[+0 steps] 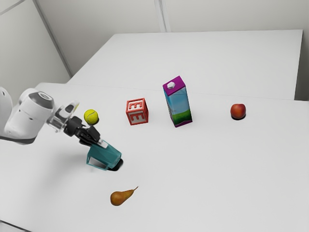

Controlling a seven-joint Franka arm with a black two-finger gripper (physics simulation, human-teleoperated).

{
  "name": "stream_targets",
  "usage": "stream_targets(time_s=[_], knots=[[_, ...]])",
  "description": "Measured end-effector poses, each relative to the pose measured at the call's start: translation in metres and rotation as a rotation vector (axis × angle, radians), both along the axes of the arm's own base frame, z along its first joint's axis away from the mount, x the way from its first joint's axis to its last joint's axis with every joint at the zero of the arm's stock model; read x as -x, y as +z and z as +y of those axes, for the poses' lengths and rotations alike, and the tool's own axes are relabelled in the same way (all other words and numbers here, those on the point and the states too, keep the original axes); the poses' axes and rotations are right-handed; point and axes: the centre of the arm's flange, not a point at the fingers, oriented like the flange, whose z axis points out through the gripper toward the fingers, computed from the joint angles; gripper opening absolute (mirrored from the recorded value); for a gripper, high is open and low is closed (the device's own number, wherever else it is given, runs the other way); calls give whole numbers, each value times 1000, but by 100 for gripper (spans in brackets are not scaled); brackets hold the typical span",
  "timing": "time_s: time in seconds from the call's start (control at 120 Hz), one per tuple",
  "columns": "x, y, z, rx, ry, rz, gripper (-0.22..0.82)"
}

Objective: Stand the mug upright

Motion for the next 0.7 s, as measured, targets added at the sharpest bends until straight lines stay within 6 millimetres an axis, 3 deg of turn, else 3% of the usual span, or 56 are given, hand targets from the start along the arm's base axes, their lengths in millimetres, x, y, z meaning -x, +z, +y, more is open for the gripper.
stream_targets(time_s=[0.442, 0.575, 0.7], knots=[[-7, 10, -8, -8, 1, -10, -17], [-7, 33, -14, -40, -24, -37, -18], [-5, 62, -23, -191, -130, -56, -18]])
